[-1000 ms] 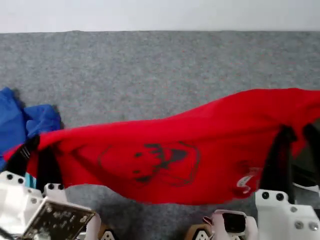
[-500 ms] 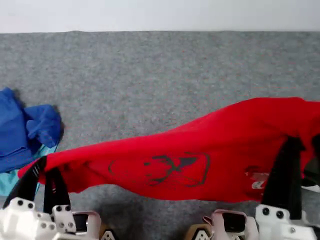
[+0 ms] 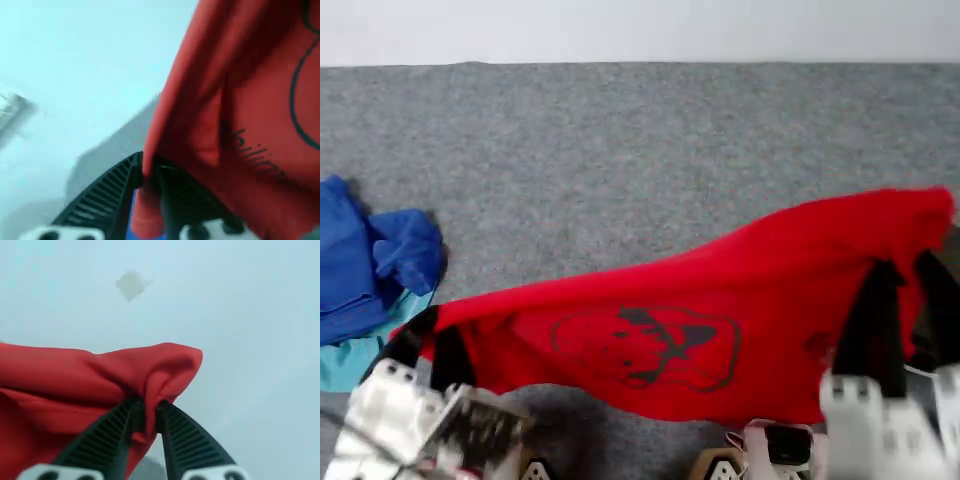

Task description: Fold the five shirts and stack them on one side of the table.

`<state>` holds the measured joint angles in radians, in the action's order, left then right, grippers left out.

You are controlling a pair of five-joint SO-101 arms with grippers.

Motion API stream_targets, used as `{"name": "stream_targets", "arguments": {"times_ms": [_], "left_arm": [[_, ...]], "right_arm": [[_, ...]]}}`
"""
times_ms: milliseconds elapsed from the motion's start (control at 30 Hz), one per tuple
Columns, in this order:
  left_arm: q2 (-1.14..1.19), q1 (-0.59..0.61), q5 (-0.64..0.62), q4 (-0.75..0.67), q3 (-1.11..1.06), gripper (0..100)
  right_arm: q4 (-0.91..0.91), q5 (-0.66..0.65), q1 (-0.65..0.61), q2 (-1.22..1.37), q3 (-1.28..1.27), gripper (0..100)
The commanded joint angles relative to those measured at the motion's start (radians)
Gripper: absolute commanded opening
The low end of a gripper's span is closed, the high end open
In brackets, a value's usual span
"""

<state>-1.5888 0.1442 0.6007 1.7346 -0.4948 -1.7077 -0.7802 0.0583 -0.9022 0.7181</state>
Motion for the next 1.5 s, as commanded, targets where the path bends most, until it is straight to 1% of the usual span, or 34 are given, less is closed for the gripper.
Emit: {"name": "stream_targets", "arguments": {"times_ms": [0,133,267,367,467,567,700,800,867,967,1100,1200,1300,1400,1467], "left_arm": [[0.008,0.005,-0.008,-0.049,-0.151,0],[0.008,0.005,-0.008,-0.216,-0.346,0],[0.008,0.005,-0.008,-0.431,-0.565,0],[0.009,0.005,-0.008,-0.600,-0.684,0],[0.018,0.005,-0.008,-0.730,-0.783,0],[0.087,0.005,-0.008,-0.832,-0.820,0],[0.269,0.000,-0.008,-1.005,-0.819,0],[0.439,-0.003,-0.008,-1.154,-0.797,0],[0.571,-0.003,-0.008,-1.217,-0.746,0],[0.790,-0.003,-0.008,-1.252,-0.618,0],[1.082,-0.003,-0.008,-1.247,-0.394,0],[1.275,-0.005,-0.006,-1.246,-0.232,0],[1.441,-0.005,-0.006,-1.243,-0.097,0],[1.588,-0.005,0.005,-1.185,0.038,1],[1.674,-0.017,0.058,-1.108,0.125,1]], "right_arm": [[0.004,0.002,0.013,0.073,-0.120,1.2],[0.054,0.046,-0.001,0.116,-0.301,1.1],[0.179,0.074,-0.044,0.139,-0.529,1.1],[0.348,0.100,-0.065,0.145,-0.724,1.1],[0.565,0.100,-0.073,0.147,-0.928,1.1],[0.789,0.095,-0.076,0.147,-1.105,1.1],[1.035,0.094,-0.076,0.153,-1.270,1.1],[1.167,0.092,-0.076,0.205,-1.326,1.1],[1.225,0.092,-0.071,0.263,-1.326,1.1],[1.313,0.055,-0.067,0.355,-1.303,1.1],[1.435,0.021,-0.061,0.475,-1.255,1.1],[1.474,0.000,-0.061,0.562,-1.195,1.1],[1.474,0.000,-0.056,0.650,-1.115,1.1],[1.474,0.000,-0.035,0.743,-1.030,1.1],[1.474,0.000,-0.025,0.812,-0.976,1.1]]}}
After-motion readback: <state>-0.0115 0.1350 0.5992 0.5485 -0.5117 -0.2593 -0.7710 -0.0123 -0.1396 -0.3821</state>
